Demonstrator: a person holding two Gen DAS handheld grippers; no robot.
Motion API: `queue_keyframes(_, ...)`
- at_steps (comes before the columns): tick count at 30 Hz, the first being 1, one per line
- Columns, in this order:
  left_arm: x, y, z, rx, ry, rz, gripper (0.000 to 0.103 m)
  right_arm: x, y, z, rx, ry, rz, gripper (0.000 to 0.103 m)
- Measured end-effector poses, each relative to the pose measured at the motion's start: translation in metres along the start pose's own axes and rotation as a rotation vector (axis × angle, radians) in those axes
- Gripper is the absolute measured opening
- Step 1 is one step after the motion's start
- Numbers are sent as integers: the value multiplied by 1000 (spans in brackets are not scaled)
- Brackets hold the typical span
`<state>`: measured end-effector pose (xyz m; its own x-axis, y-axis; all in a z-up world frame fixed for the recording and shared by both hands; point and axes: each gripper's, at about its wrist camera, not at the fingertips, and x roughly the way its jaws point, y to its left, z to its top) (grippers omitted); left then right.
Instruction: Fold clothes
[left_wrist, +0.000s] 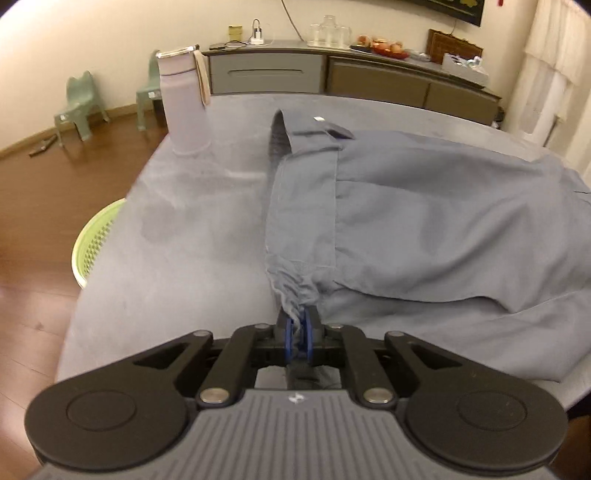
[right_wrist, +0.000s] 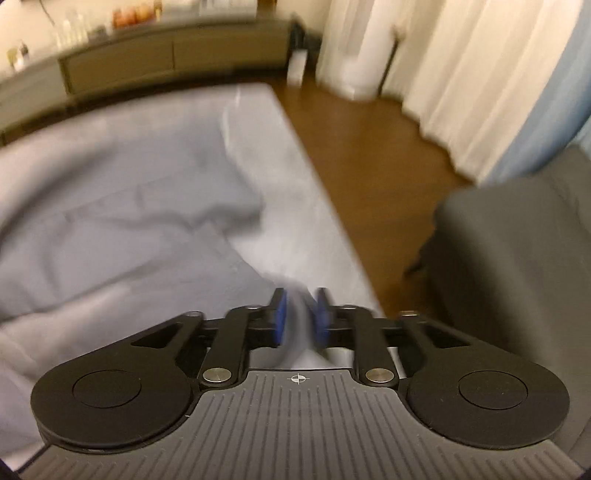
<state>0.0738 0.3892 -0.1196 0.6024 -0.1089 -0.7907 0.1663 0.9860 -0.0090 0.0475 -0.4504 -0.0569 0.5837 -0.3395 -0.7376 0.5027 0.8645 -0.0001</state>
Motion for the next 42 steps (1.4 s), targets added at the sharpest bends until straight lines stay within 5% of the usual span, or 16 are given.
queue_keyframes(2, -14, 0, -10, 28, -34, -5, 21, 14, -3, -10, 53, -8, 26, 62)
queue_keyframes(4, -33, 1, -11, 46, -93, -20, 54, -5, -11, -24, 93, -63, 85, 70)
queue_keyframes(10, -34, -1, 19, -26, -189, -68, 76, -32, -26, -83, 73, -65, 78, 94)
queue_keyframes(13, -13, -17, 30, 11, -157, -69, 76, -6, -46, -106, 183, 45, 58, 90)
queue_keyframes(16, 5, -36, 30, 53, -125, -48, 68, 21, -68, -120, 406, 126, 187, 68)
queue_keyframes(17, 12, -41, 31, 63, -118, -30, 55, 29, -71, -123, 464, 124, 240, 53)
queue_keyframes(18, 18, -44, 31, 58, -100, -14, 14, 36, -73, -124, 501, 117, 276, 31)
queue_keyframes(20, 23, -46, 26, 43, -81, 14, 0, 39, -71, -123, 524, 84, 312, 2)
queue_keyframes(23, 9, -45, 22, 64, -146, 67, 0, 6, -64, -107, 459, -47, 337, 1)
queue_keyframes(26, -17, -28, 25, 7, -199, 101, 0, -82, -61, -77, 405, -265, 441, 1)
queue_keyframes(29, -29, -15, 27, -15, -212, 152, 0, -146, -46, -48, 320, -356, 361, 1)
queue_keyframes(31, -17, -15, 25, -9, -169, 122, 0, -137, -26, -30, 251, -317, 226, 1)
queue_keyframes(34, 4, -28, 13, 38, -99, 81, 0, -37, 2, -31, 126, -57, 3, 1)
queue_keyframes(37, 5, -32, 0, 33, -67, 28, 7, 43, -1, -65, 136, 148, -69, 7)
queue_keyframes(41, -13, -30, 15, 25, -139, 26, 28, -11, -8, -81, 233, -84, -12, 51)
queue_keyframes(42, -17, -29, 24, 4, -171, 14, 36, -29, 2, -81, 192, -138, 9, 52)
